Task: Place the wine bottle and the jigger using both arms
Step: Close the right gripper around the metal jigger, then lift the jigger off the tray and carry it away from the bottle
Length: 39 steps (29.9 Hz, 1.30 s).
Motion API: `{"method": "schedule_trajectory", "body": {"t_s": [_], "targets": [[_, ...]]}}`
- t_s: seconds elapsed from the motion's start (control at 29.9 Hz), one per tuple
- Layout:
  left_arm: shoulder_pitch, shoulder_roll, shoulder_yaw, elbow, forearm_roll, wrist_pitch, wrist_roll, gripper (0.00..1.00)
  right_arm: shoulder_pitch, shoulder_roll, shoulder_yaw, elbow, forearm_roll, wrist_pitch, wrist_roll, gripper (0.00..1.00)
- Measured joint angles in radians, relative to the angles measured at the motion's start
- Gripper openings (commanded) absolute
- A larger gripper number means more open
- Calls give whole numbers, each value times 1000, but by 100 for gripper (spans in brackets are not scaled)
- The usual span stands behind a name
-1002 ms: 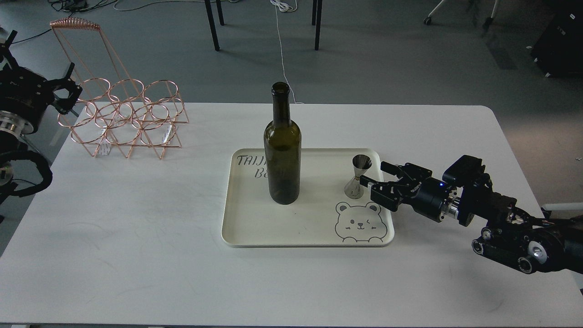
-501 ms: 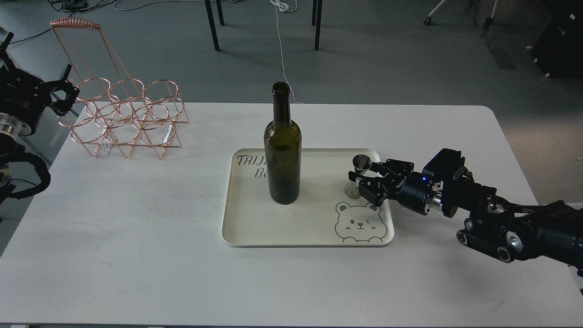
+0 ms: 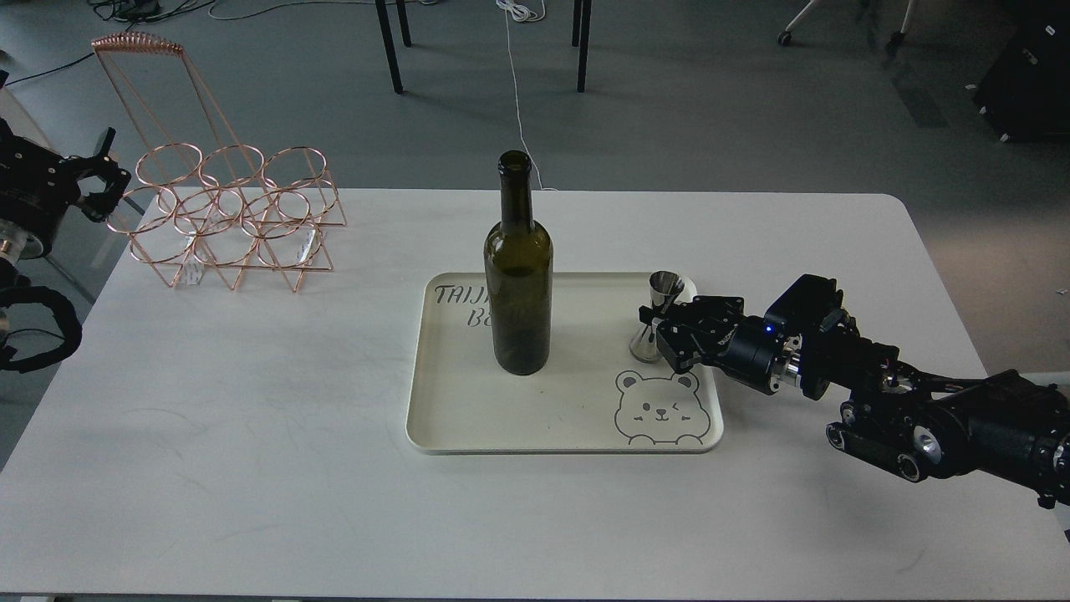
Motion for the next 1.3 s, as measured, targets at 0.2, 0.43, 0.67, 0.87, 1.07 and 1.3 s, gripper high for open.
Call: {"method": "schedule_trajectory", "body": {"t_s": [0.2,0.43,0.67,0.87,1.07,1.3], "targets": [[-1,2,-1,1,0,0,0,98,5,-11,9,7,7,0,0,8],[-4,13,-2,0,-1,0,-1,98,5,-106,104,9,22,0,0,8],[-4,15,-3,0,-2,0,0,99,-65,-231,187,5,24,0,0,8],[-4,25,-2,-2,0,0,0,98,-165,-296,218,-7,51,0,0,8],[-4,29,-1,-5,1,0,0,98,-231,-313,222,-6,88,0,0,17],[-6,29,-3,-7,2,0,0,98,-241,-316,225,-4,90,0,0,37]]}}
